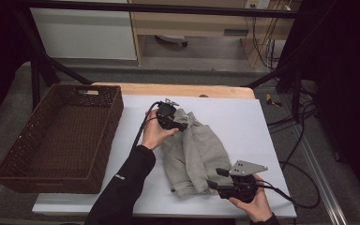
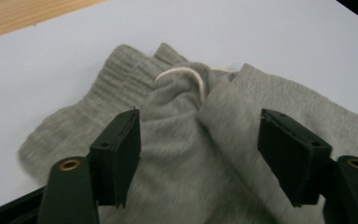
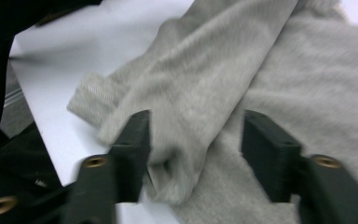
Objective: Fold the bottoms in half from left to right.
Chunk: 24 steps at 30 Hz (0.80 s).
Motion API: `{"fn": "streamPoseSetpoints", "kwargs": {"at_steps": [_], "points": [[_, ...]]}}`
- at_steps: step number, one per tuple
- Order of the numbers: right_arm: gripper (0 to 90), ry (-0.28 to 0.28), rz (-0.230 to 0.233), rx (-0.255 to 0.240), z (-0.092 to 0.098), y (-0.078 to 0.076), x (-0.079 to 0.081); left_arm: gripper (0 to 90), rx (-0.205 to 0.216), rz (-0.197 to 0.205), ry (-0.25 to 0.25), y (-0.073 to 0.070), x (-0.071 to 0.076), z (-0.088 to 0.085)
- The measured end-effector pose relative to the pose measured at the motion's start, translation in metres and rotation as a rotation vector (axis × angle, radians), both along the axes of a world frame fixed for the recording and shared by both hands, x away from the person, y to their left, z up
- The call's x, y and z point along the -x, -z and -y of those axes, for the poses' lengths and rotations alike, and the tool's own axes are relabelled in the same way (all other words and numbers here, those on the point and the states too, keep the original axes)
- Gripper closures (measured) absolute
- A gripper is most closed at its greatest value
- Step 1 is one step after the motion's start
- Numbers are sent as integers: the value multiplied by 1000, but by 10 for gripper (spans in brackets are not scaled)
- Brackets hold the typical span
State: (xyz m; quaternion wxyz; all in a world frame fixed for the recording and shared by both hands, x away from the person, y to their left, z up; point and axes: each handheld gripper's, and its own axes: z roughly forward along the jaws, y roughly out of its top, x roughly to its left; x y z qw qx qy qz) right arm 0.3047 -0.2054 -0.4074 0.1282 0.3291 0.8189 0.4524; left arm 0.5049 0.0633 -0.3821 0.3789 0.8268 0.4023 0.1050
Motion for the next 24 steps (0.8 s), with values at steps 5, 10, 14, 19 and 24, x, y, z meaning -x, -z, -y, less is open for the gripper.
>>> {"fn": "streamPoseSetpoints", "kwargs": {"at_steps": [5, 10, 14, 19, 24], "points": [[237, 19, 15, -8, -4, -5, -3, 200, 9, -2, 14, -2, 16, -16], [233, 11, -1, 11, -14, -2, -8, 166, 2, -10, 27, 7, 39, -28], [263, -7, -18, 8, -21, -1, -10, 167, 4, -28, 46, 18, 56, -35], [304, -26, -24, -2, -30, -2, -12, 260, 25, -85, 64, 36, 78, -45], [361, -49, -25, 19, -44, -1, -14, 387, 60, -121, 74, 49, 95, -49]]}}
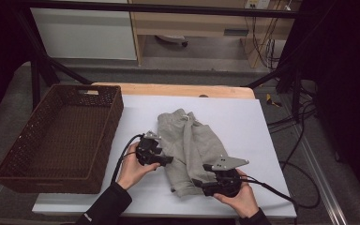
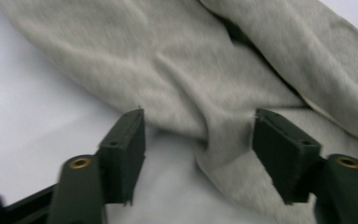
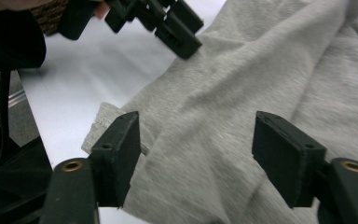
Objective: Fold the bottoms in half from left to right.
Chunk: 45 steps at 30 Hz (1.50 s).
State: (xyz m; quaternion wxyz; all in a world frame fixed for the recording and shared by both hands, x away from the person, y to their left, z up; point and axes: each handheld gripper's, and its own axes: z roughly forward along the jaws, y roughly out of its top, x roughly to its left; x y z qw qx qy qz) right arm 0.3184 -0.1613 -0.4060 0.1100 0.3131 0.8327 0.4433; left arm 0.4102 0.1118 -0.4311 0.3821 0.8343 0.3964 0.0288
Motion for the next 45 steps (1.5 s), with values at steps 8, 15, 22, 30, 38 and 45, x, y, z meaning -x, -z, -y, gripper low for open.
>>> {"fn": "streamPoseSetpoints", "kwargs": {"at_steps": [8, 15, 22, 30, 38, 45], "points": [[606, 0, -40, 80, -15, 10, -3, 599, 7, -63, 7, 11, 11, 4], [886, 8, -44, 116, -3, 10, -3, 794, -6, -77, 13, 13, 17, 8], [890, 104, -30, 64, 30, 0, -5, 863, -4, -78, 31, 13, 18, 8], [893, 230, -45, 27, 72, -3, -11, 868, 18, -72, 35, 11, 17, 6], [891, 260, -98, 69, 82, 6, -14, 873, 35, -46, 28, 1, 17, 5], [716, 239, -70, 87, 75, 22, -23, 874, 22, -28, 18, -4, 9, 7]]}}
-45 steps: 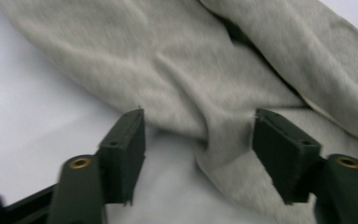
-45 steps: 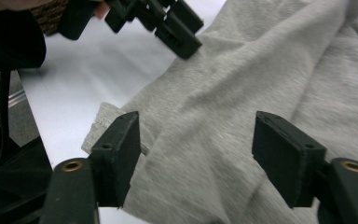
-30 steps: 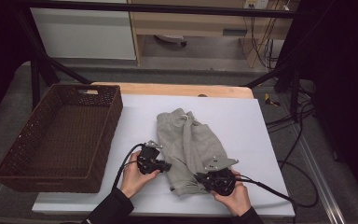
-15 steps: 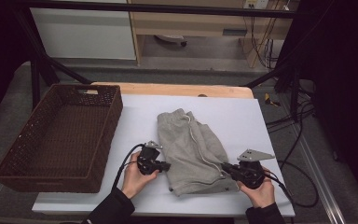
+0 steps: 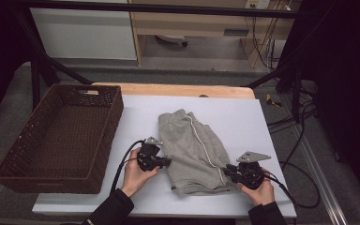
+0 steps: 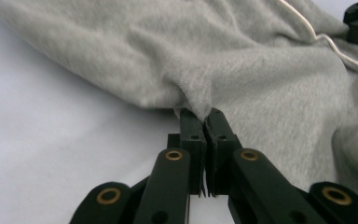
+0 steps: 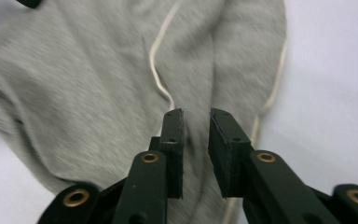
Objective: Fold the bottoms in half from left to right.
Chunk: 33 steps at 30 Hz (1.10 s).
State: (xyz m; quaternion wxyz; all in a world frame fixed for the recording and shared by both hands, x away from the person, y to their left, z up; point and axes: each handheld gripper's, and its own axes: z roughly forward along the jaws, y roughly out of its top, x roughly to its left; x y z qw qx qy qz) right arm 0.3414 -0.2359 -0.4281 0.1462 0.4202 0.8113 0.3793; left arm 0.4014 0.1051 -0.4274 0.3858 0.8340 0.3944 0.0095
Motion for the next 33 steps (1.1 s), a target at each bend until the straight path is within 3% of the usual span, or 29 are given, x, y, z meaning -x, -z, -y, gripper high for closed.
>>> {"fn": "streamPoseSetpoints", "kwargs": {"at_steps": [3, 5, 7, 12, 17, 22, 29, 33], "points": [[661, -26, 34, -32, -5, -2, 0, 861, -22, 8, -3, 1, 3, 2], [637, -34, 33, -48, -8, 0, -1, 781, -18, 9, -6, 0, 9, 2], [606, -29, 34, -32, -10, 4, -2, 701, 0, 3, -17, 0, 18, 0], [621, -35, 36, -15, -16, 15, -9, 666, 20, -7, 17, 0, 45, 1], [693, -34, 15, 17, -21, 23, -13, 740, 13, -7, 67, 5, 67, 10], [834, -30, 3, 9, -17, 23, -12, 890, 14, -21, 117, 9, 77, 20], [862, 21, 12, 3, -9, 18, -10, 900, -31, -28, 186, 13, 97, 32], [861, 51, 20, 27, -3, 16, -9, 900, -49, -22, 200, 11, 104, 36]]}}
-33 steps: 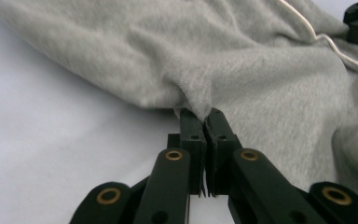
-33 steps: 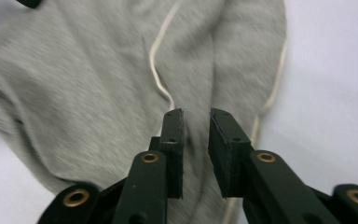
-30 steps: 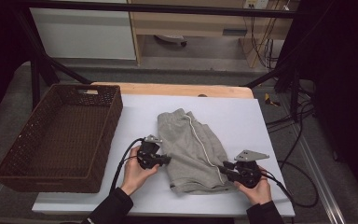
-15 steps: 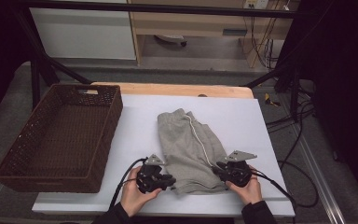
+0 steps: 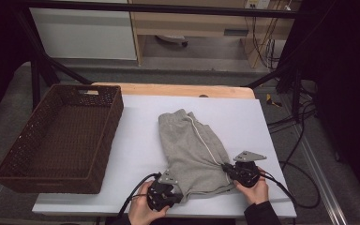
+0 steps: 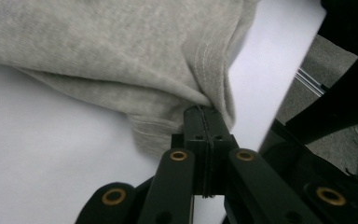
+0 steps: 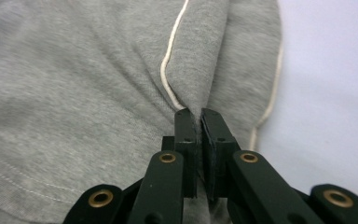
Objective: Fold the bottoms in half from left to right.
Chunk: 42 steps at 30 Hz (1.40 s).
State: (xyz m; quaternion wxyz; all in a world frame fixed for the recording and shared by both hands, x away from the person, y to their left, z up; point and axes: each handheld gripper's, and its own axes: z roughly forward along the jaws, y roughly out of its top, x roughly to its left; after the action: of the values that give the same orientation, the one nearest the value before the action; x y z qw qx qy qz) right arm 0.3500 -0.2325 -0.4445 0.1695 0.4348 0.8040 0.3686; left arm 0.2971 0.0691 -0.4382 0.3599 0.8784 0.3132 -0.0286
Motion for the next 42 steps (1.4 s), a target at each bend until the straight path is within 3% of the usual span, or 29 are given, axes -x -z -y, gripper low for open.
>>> {"fn": "streamPoseSetpoints", "kwargs": {"at_steps": [5, 8, 11, 13, 18, 23, 27, 31, 34, 36, 42], "points": [[829, 6, -20, -8, 4, 3, -2, 899, -3, 14, -54, -9, -6, -9], [703, -18, 11, -12, 4, -1, -3, 787, 9, 30, -98, -16, -19, -21], [586, -29, 62, -52, 4, -8, -9, 682, 17, 54, -132, -20, -35, -32], [558, -39, 81, -87, 2, -13, -15, 605, 14, 71, -166, -21, -47, -38], [553, -65, 102, -108, -13, -24, -44, 493, 14, 83, -220, -19, -74, -43], [545, -80, 88, -69, -36, -27, -80, 381, 34, 108, -217, -15, -89, -38], [595, -79, 66, -46, -50, -19, -103, 318, 40, 114, -208, -10, -90, -36], [865, -68, 29, -21, -52, -10, -109, 298, 37, 114, -199, -8, -88, -38], [877, -51, 42, -52, -45, -15, -104, 292, 44, 117, -204, -9, -89, -41], [880, -40, 47, -46, -38, -21, -99, 287, 49, 123, -212, -12, -90, -43], [880, 36, 43, 21, -19, -27, -94, 269, 59, 133, -239, -19, -102, -49]]}}
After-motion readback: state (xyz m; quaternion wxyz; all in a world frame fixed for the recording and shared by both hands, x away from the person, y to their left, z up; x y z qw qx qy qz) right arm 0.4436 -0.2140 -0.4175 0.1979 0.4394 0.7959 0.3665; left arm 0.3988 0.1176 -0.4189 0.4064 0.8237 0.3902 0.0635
